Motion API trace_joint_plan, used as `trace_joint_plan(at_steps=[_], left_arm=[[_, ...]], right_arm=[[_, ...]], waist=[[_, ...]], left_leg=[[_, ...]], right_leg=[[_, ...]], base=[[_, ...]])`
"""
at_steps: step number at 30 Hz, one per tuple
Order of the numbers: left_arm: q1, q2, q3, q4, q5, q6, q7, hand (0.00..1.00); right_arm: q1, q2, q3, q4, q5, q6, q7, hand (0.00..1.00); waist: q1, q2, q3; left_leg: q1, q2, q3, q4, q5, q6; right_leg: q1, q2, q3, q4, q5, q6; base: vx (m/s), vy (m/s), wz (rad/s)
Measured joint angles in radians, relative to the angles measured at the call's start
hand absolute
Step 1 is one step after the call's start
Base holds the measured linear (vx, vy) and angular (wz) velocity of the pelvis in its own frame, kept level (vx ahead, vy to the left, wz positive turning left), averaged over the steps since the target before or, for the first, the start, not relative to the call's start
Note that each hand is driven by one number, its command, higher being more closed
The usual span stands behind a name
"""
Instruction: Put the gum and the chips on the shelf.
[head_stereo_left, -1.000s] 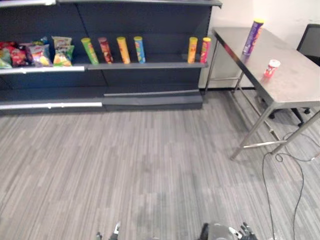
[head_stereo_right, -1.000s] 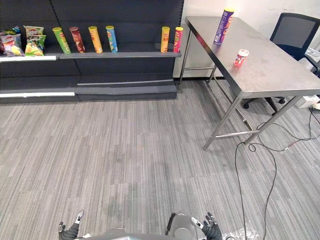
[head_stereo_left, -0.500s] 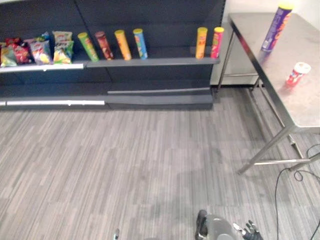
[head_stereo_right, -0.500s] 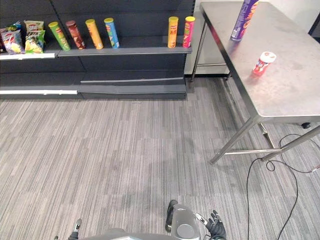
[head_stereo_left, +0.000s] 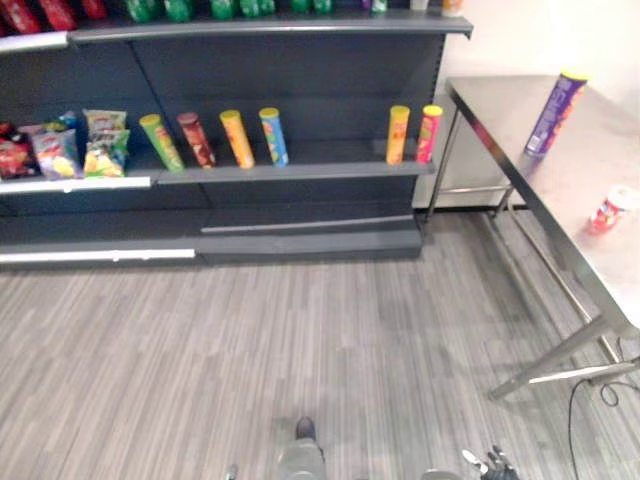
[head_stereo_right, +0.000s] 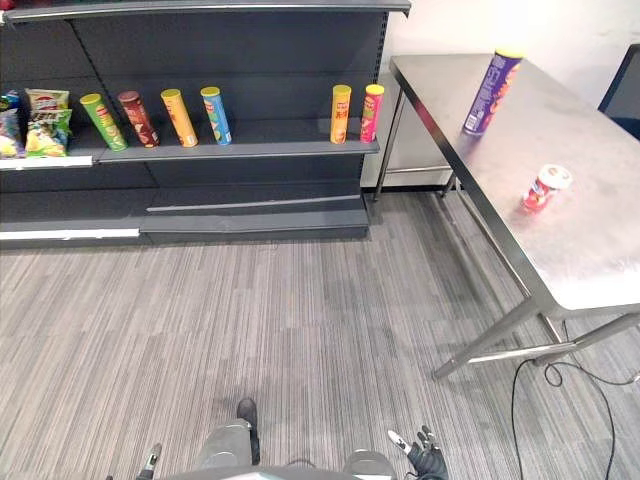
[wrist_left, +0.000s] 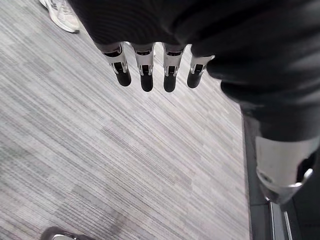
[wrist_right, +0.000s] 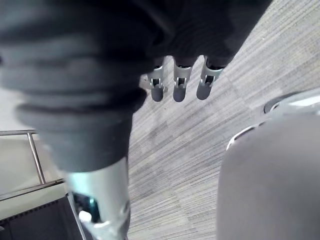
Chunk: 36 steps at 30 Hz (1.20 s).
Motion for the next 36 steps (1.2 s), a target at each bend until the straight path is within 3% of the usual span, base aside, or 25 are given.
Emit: trace_joint_plan(at_steps=[2, 7, 9, 11, 12, 13, 14, 15, 16, 17, 18, 19, 20, 21, 24, 29, 36], left_arm=[[-0.019, 0.038, -0.027, 0.002, 0.000, 0.008, -0.005, 0.00], [-0.031, 0.040, -0.050, 0.014, 0.001, 0.035, -0.020, 0.00], [-0.029, 0.036, -0.059, 0.017, 0.000, 0.045, -0.022, 0.00], [-0.023, 0.037, -0.066, 0.016, 0.010, 0.046, -0.023, 0.00], [-0.019, 0.037, -0.066, 0.016, 0.024, 0.047, -0.022, 0.00], [-0.019, 0.039, -0.066, 0.012, 0.040, 0.051, -0.020, 0.00], [-0.016, 0.041, -0.065, 0.014, 0.039, 0.060, -0.012, 0.00], [-0.015, 0.040, -0.065, 0.014, 0.038, 0.069, -0.005, 0.00], [-0.017, 0.036, -0.065, 0.013, 0.037, 0.073, 0.007, 0.00], [-0.018, 0.036, -0.065, 0.012, 0.038, 0.074, 0.012, 0.00], [-0.018, 0.040, -0.063, 0.006, 0.042, 0.073, 0.015, 0.00], [-0.015, 0.046, -0.061, 0.001, 0.043, 0.073, 0.017, 0.00], [-0.012, 0.057, -0.054, -0.005, 0.044, 0.073, 0.019, 0.00], [-0.019, 0.058, -0.039, 0.004, 0.049, 0.076, 0.022, 0.00], [-0.019, 0.012, -0.033, 0.015, 0.060, 0.076, 0.054, 0.00], [-0.028, 0.010, -0.044, 0.016, 0.076, 0.072, 0.097, 0.00], [-0.052, 0.023, -0.076, 0.037, 0.111, 0.075, 0.097, 0.00]], right_arm=[[-0.014, 0.030, 0.003, 0.013, -0.001, 0.000, -0.004, 0.00], [-0.025, 0.028, -0.003, 0.014, -0.003, 0.000, -0.024, 0.00], [-0.023, 0.024, -0.017, 0.012, -0.002, 0.000, -0.034, 0.00], [-0.018, 0.014, -0.020, 0.009, 0.001, 0.000, -0.044, 0.00], [-0.015, 0.014, -0.022, 0.006, 0.002, -0.002, -0.044, 0.00], [-0.015, 0.008, -0.024, 0.005, 0.003, -0.008, -0.044, 0.00], [-0.021, 0.007, -0.018, 0.004, 0.003, -0.013, -0.041, 0.00], [-0.026, 0.005, -0.017, 0.003, 0.002, -0.020, -0.038, 0.00], [-0.027, -0.002, -0.014, 0.002, 0.000, -0.026, -0.034, 0.00], [-0.032, -0.005, -0.004, -0.005, -0.001, -0.028, -0.032, 0.00], [-0.029, -0.005, 0.018, -0.028, -0.001, -0.033, -0.032, 0.00], [-0.025, -0.004, 0.031, -0.033, -0.001, -0.037, -0.031, 0.00], [-0.016, 0.005, 0.039, -0.032, -0.001, -0.041, -0.030, 0.00], [-0.024, 0.009, 0.041, -0.023, 0.001, -0.047, -0.026, 0.00], [-0.065, -0.032, 0.055, 0.002, 0.000, -0.051, -0.022, 0.00], [-0.085, -0.035, 0.075, 0.009, 0.000, -0.023, -0.021, 0.00], [-0.087, -0.052, 0.103, -0.009, 0.030, 0.018, 0.008, 0.00]], waist=[[-0.002, -0.037, -0.004], [-0.005, -0.036, -0.026], [-0.005, -0.022, -0.042], [-0.008, -0.019, -0.046], [-0.010, -0.011, -0.046], [-0.014, -0.009, -0.047], [-0.018, -0.011, -0.045], [-0.019, -0.008, -0.045], [-0.024, 0.001, -0.042], [-0.033, 0.006, -0.039], [-0.033, 0.000, -0.040], [-0.031, -0.011, -0.041], [-0.029, -0.031, -0.043], [-0.026, -0.045, -0.037], [-0.026, 0.021, -0.028], [-0.026, 0.024, -0.023], [-0.027, 0.017, -0.027]], left_leg=[[-0.020, -0.025, 0.016, 0.072, -0.063, 0.017], [0.029, -0.074, 0.070, 0.105, -0.151, 0.046], [0.069, -0.095, 0.085, 0.054, -0.153, 0.056], [0.151, -0.119, 0.100, -0.011, -0.151, 0.082], [0.171, -0.120, 0.102, -0.023, -0.156, 0.090], [0.207, -0.116, 0.107, -0.037, -0.173, 0.107], [0.245, -0.107, 0.115, -0.055, -0.177, 0.104], [0.265, -0.097, 0.124, -0.067, -0.177, 0.103], [0.303, -0.072, 0.135, -0.089, -0.175, 0.098], [0.320, -0.046, 0.138, -0.090, -0.174, 0.095], [0.332, -0.022, 0.144, -0.087, -0.175, 0.079], [0.340, -0.023, 0.148, -0.088, -0.180, 0.067], [0.345, -0.035, 0.151, -0.089, -0.190, 0.050], [0.364, -0.037, 0.151, -0.089, -0.228, 0.003], [0.389, 0.038, 0.176, -0.105, -0.246, -0.023], [0.426, 0.087, 0.193, -0.129, -0.242, -0.034], [0.432, 0.069, 0.227, -0.159, -0.231, -0.055]], right_leg=[[0.008, -0.020, 0.043, -0.012, 0.015, 0.012], [-0.021, -0.083, 0.069, 0.099, 0.080, 0.048], [-0.110, -0.107, 0.071, 0.268, 0.135, 0.037], [-0.227, -0.153, 0.068, 0.515, 0.298, 0.006], [-0.247, -0.158, 0.068, 0.559, 0.327, -0.001], [-0.285, -0.162, 0.050, 0.643, 0.286, -0.010], [-0.332, -0.162, -0.010, 0.705, 0.195, -0.022], [-0.351, -0.159, -0.052, 0.714, 0.160, -0.021], [-0.385, -0.136, -0.126, 0.682, 0.115, -0.027], [-0.400, -0.106, -0.166, 0.612, 0.108, -0.034], [-0.410, -0.066, -0.194, 0.412, 0.132, -0.020], [-0.407, -0.058, -0.197, 0.303, 0.184, -0.019], [-0.405, -0.058, -0.196, 0.192, 0.278, -0.019], [-0.390, -0.055, -0.209, 0.139, 0.281, -0.064], [-0.360, 0.033, -0.246, 0.079, 0.254, -0.069], [-0.330, 0.087, -0.264, 0.059, 0.231, -0.097], [-0.381, 0.051, -0.260, 0.145, 0.207, -0.092]], base=[[0.31, 0.211, -0.11], [0.26, 0.189, -0.20], [0.28, 0.162, -0.13], [0.26, 0.116, -0.04], [0.27, 0.065, -0.08], [0.27, 0.032, -0.15], [0.27, 0.003, -0.15], [0.27, -0.051, -0.21], [0.27, -0.097, -0.17], [0.31, -0.161, -0.17], [0.23, -0.159, -0.08], [0.24, -0.191, -0.09], [0.27, -0.221, -0.13], [0.29, -0.243, -0.29], [0.16, -0.153, -0.29], [0.07, -0.091, -0.06], [0.02, 0.020, -0.03]])
